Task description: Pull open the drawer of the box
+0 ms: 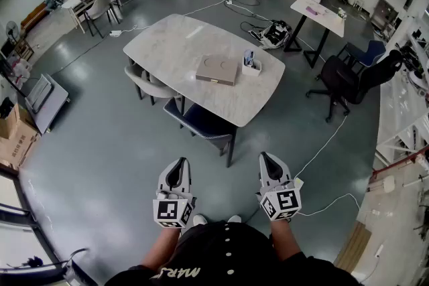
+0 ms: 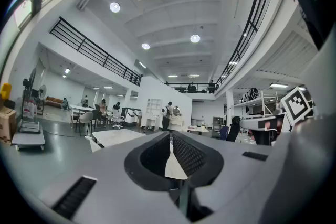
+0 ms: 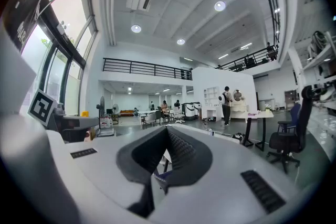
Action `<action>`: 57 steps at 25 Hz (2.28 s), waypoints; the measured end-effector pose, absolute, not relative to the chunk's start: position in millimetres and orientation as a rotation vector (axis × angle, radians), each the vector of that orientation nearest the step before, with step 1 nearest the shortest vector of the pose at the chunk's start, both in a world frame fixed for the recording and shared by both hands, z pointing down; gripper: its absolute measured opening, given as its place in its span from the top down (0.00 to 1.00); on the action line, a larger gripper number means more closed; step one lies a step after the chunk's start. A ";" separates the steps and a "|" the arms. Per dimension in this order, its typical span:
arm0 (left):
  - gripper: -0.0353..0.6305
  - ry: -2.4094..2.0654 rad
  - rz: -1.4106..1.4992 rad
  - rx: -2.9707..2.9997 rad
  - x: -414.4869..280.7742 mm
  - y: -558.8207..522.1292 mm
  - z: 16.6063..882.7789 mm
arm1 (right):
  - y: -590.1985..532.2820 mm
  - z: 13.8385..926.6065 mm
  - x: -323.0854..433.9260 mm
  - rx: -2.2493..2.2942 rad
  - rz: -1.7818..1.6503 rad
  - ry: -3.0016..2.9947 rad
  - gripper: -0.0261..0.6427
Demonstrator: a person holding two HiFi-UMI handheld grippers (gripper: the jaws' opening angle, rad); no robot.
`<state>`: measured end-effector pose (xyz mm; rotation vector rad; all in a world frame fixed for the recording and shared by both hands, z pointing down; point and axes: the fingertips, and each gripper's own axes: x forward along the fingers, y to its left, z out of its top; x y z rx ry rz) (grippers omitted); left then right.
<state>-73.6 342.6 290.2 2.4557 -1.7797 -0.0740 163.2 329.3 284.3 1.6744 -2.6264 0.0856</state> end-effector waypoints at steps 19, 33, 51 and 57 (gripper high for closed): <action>0.91 -1.762 -0.042 2.506 -103.1 341.0 290.9 | 325.7 287.7 131.6 1.747 0.040 -2.587 0.97; 0.91 -1.717 -0.066 2.541 -126.0 316.3 298.3 | 303.9 309.5 102.7 1.760 0.094 -2.561 0.97; 0.91 -1.758 -0.026 2.560 -101.9 128.2 299.1 | 99.0 315.5 119.1 1.671 0.137 -2.616 0.97; 0.91 -1.799 -0.029 2.584 -84.2 68.4 283.2 | 32.6 306.8 134.1 1.623 0.160 -2.649 0.97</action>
